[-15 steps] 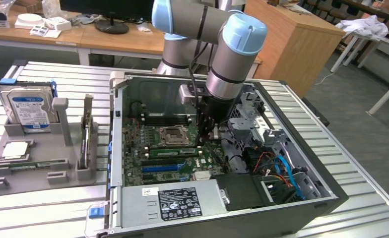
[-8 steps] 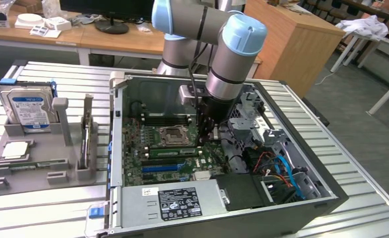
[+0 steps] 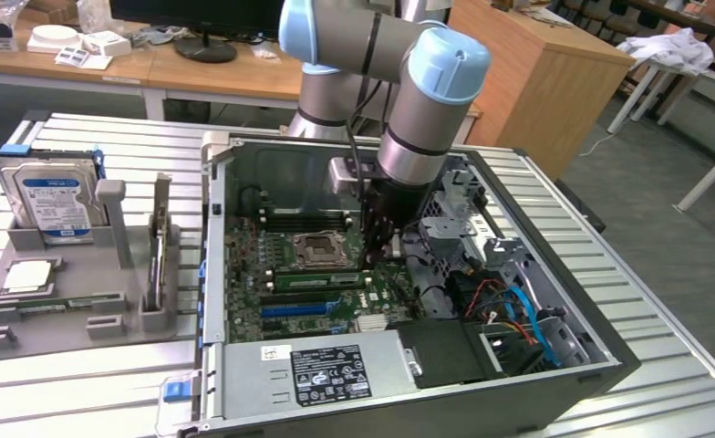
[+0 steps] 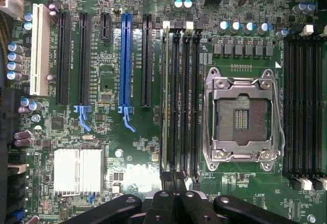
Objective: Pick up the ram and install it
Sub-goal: 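Press down the ram until it locks into place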
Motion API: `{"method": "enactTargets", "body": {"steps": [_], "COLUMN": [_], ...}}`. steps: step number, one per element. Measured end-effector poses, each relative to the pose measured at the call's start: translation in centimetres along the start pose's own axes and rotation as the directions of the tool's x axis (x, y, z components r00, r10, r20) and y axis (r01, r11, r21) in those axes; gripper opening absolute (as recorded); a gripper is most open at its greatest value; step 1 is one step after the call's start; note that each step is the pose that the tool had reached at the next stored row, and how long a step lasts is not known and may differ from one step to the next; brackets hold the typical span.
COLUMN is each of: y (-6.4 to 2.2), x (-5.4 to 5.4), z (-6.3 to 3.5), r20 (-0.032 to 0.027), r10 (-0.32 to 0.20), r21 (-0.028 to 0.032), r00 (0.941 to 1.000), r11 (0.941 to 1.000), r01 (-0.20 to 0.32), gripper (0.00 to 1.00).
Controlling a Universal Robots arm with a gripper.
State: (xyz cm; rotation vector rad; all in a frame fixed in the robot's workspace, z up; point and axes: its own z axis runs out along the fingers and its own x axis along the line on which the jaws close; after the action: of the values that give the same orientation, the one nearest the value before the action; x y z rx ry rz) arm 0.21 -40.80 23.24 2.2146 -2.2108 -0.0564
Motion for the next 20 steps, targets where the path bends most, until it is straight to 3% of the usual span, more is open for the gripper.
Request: {"method": "enactTargets", "body": {"steps": [20], "y": [-0.02], "x": [0.00], "z": [0.41], "r20": [0.0002], "r10": [0.000], "r21": [0.0001], "r00": [1.0000], "r11": [1.0000], "r01": [0.000], "gripper": [0.11]}}
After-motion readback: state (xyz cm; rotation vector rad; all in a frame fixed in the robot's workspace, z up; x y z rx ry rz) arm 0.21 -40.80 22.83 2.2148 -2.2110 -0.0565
